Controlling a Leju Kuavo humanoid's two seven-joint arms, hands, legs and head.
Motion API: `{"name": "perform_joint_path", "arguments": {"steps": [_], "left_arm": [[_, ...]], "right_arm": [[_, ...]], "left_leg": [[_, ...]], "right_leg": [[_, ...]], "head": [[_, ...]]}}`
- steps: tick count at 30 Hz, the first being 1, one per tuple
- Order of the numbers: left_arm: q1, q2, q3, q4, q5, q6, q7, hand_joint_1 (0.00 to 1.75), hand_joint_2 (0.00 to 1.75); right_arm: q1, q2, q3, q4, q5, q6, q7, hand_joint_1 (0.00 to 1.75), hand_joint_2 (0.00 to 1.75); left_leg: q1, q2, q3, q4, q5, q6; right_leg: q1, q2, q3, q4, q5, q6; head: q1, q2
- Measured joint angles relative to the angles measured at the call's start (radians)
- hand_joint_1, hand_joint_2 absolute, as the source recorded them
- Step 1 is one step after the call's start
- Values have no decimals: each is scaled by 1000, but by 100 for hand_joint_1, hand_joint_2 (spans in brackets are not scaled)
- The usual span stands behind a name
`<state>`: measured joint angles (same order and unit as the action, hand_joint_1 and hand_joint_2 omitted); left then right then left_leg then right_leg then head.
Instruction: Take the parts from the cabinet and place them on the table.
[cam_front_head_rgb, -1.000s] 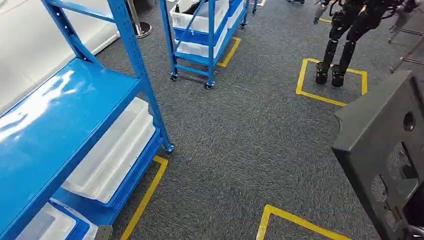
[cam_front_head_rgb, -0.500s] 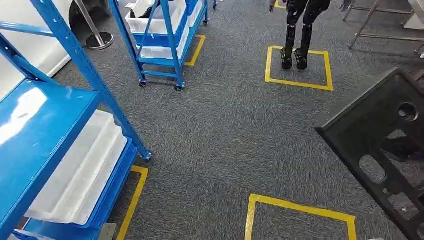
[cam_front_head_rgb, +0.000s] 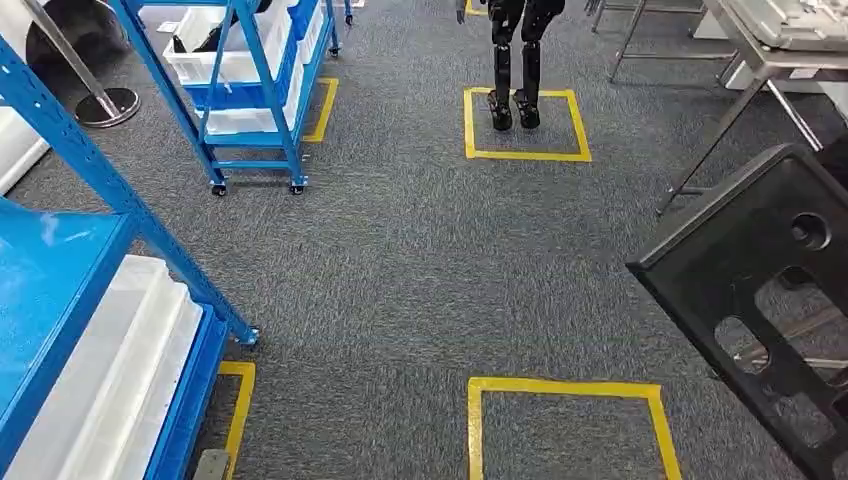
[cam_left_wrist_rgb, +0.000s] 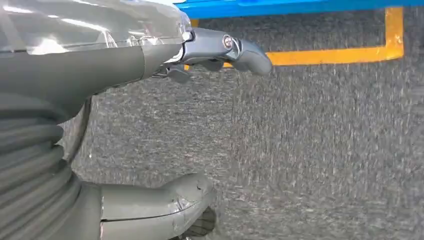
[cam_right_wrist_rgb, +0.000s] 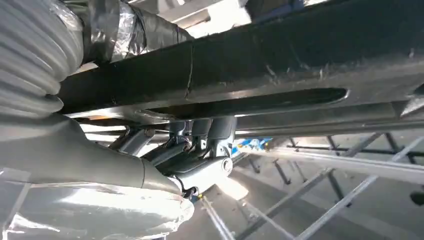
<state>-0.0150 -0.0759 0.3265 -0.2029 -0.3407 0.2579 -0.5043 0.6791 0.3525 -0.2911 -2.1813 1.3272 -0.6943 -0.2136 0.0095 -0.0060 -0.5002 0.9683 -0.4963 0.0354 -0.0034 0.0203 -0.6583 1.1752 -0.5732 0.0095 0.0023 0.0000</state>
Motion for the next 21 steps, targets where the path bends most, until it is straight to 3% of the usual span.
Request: {"name": "perform_joint_path", "arguments": {"steps": [1, 2, 3, 4, 5, 6, 7, 8, 11, 12, 13, 14, 15, 17, 18, 19, 21], "left_arm": [[4, 0, 1, 0, 0, -3, 2, 0, 175], [5, 0, 1, 0, 0, -6, 5, 0, 175], [5, 0, 2, 0, -1, -9, 7, 0, 175], [5, -1, 3, 0, -2, -11, 8, 0, 175], [4, -3, 4, 0, -2, -12, 8, 0, 175], [3, -4, 5, 0, -3, -12, 8, 0, 175], [3, -5, 5, 0, -4, -12, 8, 0, 175], [3, -6, 6, 0, -4, -12, 9, 0, 175], [-2, -7, 7, 0, -6, -12, 13, 0, 175], [-5, -8, 7, 0, -8, -12, 15, 0, 175], [-6, -8, 7, 0, -8, -12, 16, 0, 175], [-6, -8, 7, 0, -8, -13, 16, 0, 175], [-3, -10, 7, 0, -8, -16, 18, 0, 175], [4, -10, 7, 0, -13, -20, 22, 0, 175], [7, -10, 7, 1, -18, -23, 23, 0, 175], [8, -11, 7, 1, -19, -25, 26, 0, 175], [7, -12, 7, 1, -24, -26, 27, 0, 175]], "right_arm": [[2, 0, 3, 2, -1, 0, 0, 175, 175], [3, 0, 4, 4, -2, 0, 0, 175, 175], [6, 0, 6, 7, -2, 0, 3, 175, 175], [9, 0, 8, 8, -1, 0, 6, 175, 175], [12, 0, 10, 8, 0, 0, 6, 175, 175], [13, 0, 11, 8, 0, 0, 6, 175, 175], [13, 0, 12, 8, 0, 0, 8, 175, 175], [14, 0, 14, 10, 0, 0, 9, 175, 175], [21, 0, 17, 10, -1, 0, 10, 175, 175], [24, 0, 17, 10, -1, 0, 10, 175, 175], [25, 1, 18, 10, -2, -1, 10, 175, 175], [25, 1, 18, 9, -2, -1, 12, 175, 175], [27, 1, 22, 9, 0, -1, 14, 175, 175], [37, 1, 32, 10, 5, -1, 25, 175, 175], [42, 1, 37, 10, 6, -1, 32, 175, 175], [46, 1, 40, 10, 8, -1, 37, 175, 175], [53, 1, 47, 10, 14, -1, 47, 175, 175]], "left_leg": [[-3, 17, 0, 0, -1, 1], [-4, 32, -1, 1, -2, 1], [-4, 47, 0, 1, -4, 0], [-4, 60, 0, 1, -6, -2], [-4, 71, 2, 2, -9, -5], [-3, 83, 7, 4, -13, -9], [-5, 92, 14, 9, -18, -15], [-10, 99, 11, 11, -24, -23], [-8, 123, 26, 8, -28, -37], [-6, 131, 28, 9, -32, -44], [1, 86, 23, 25, -49, -50], [2, 42, 3, 71, -86, -51], [3, 23, -29, 144, -130, -52], [3, 12, -103, 300, -193, -54], [3, 12, -125, 339, -192, -54], [3, 11, -120, 318, -162, -52], [3, -3, -57, 165, -62, -46]], "right_leg": [[-5, -8, -40, 82, -35, 4], [-8, -10, -68, 138, -51, 8], [-12, -12, -74, 151, -43, 11], [-15, -17, -56, 116, -14, 15], [-18, -25, -15, 43, 26, 17], [-20, -44, 48, -66, 71, 17], [-18, -90, 95, -153, 79, 13], [-11, -100, 96, -150, 79, 9], [-2, -66, 91, -149, 76, -6], [-7, -55, 91, -158, 82, -15], [-12, -47, 96, -164, 87, -22], [-12, -38, 94, -165, 89, -29], [-12, -28, 92, -165, 91, -32], [-7, -4, 90, -163, 91, -34], [-6, 11, 90, -161, 91, -34], [-6, 25, 90, -158, 90, -34], [-6, 53, 91, -152, 88, -32]], "head": [[0, 0], [0, 0], [0, 0], [0, 0], [0, 0], [0, 0], [0, 0], [0, 0], [0, 0], [0, 0], [-1, 0], [0, 0], [-1, 0], [-1, 0], [-1, 0], [0, 0], [-1, 0]]}}
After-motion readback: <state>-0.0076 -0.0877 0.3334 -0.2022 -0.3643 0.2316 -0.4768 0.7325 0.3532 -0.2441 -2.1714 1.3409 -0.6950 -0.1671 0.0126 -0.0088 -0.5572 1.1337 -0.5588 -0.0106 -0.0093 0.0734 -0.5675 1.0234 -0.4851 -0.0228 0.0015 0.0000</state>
